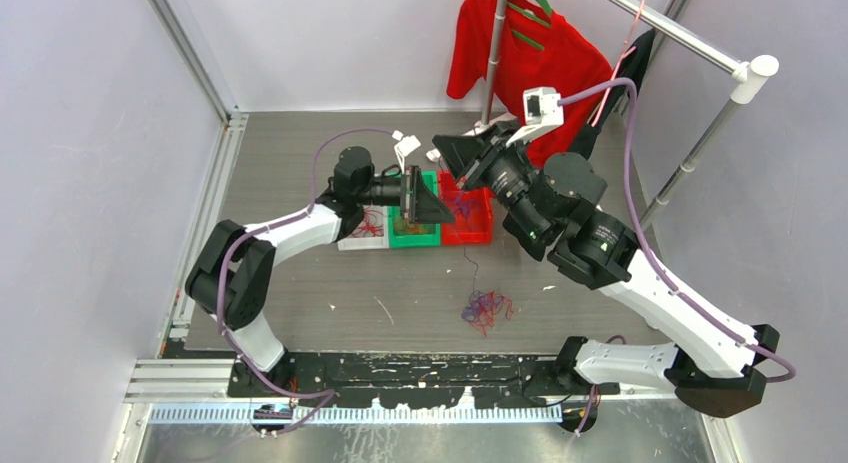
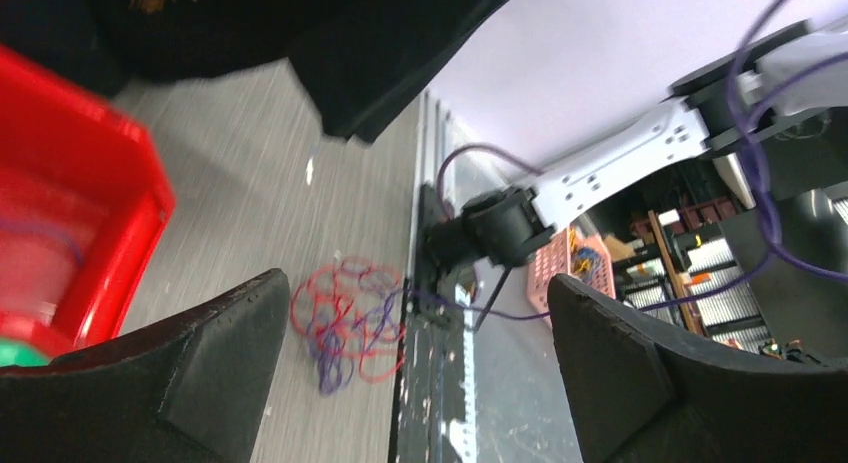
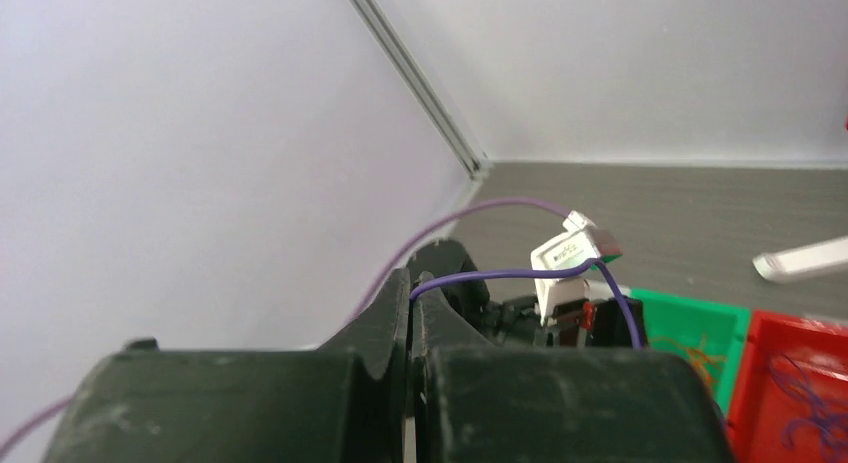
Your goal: Untangle the cables
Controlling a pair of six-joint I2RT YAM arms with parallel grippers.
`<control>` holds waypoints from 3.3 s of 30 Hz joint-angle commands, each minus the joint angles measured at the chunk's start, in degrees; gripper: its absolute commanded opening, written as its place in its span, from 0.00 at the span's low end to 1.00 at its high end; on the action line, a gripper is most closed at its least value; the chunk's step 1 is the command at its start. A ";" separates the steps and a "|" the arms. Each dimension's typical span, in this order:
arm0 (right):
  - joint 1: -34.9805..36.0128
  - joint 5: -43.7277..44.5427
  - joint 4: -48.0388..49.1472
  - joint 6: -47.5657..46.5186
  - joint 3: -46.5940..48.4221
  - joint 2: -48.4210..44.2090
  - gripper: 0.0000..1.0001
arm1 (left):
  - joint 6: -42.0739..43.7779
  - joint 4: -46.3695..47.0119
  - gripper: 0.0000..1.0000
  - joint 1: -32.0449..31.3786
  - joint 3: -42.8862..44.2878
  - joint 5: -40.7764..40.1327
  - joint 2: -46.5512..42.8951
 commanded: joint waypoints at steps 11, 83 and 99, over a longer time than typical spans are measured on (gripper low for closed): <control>-3.08 1.84 10.85 6.70 8.33 5.43 0.01 | -8.27 19.31 1.00 6.28 -3.34 4.18 -10.96; -5.32 -29.18 -23.06 -10.36 -1.05 0.42 0.75 | 39.20 -43.10 0.00 -1.61 15.05 -12.92 -30.34; -5.28 -23.91 -11.74 -13.37 -23.88 -17.85 0.83 | 41.01 -48.76 0.00 -1.52 19.09 -15.84 -33.49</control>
